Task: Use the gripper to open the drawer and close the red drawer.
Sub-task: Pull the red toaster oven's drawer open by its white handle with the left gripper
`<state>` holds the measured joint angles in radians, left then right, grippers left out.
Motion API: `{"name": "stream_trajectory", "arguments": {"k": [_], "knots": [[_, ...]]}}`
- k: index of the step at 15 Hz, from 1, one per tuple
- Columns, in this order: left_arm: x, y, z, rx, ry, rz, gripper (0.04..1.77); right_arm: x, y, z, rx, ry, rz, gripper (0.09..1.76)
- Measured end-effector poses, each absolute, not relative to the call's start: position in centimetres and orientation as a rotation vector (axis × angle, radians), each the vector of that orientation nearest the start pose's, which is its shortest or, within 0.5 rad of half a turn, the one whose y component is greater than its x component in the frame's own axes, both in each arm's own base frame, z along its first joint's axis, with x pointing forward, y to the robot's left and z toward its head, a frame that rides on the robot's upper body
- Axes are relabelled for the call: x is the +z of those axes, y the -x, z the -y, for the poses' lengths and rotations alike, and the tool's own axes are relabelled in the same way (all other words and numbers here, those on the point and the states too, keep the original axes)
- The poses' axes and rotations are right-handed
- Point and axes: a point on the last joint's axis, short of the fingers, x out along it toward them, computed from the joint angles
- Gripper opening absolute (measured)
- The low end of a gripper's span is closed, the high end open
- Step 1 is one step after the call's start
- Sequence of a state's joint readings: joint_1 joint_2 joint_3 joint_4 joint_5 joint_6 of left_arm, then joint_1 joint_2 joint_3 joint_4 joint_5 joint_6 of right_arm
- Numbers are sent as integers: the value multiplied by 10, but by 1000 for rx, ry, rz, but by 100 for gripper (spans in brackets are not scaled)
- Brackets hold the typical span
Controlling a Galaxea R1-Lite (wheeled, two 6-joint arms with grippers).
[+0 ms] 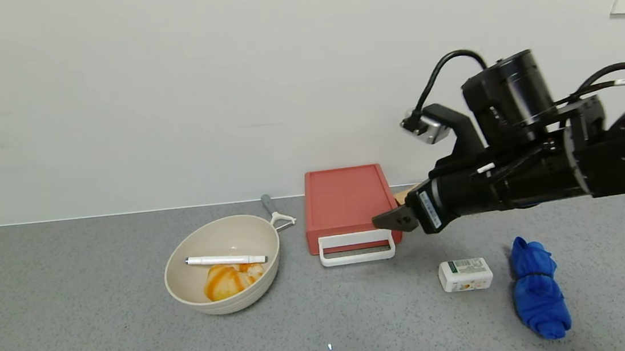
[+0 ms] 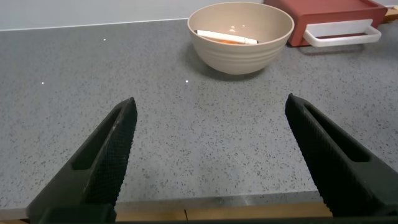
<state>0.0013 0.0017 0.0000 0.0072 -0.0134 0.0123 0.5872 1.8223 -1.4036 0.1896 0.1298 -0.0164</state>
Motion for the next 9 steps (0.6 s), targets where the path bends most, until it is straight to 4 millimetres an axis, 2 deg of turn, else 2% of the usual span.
{"name": "stream_trajectory", "arguments": {"k": [4, 7, 9], "knots": [[75, 23, 0, -13, -12, -9, 172, 195, -301, -231, 759, 242, -717, 171], [75, 23, 0, -13, -12, -9, 172, 168, -308, -250, 797, 316, -768, 171], [75, 23, 0, -13, -12, -9, 172, 157, -313, -261, 805, 337, -816, 171]]}}
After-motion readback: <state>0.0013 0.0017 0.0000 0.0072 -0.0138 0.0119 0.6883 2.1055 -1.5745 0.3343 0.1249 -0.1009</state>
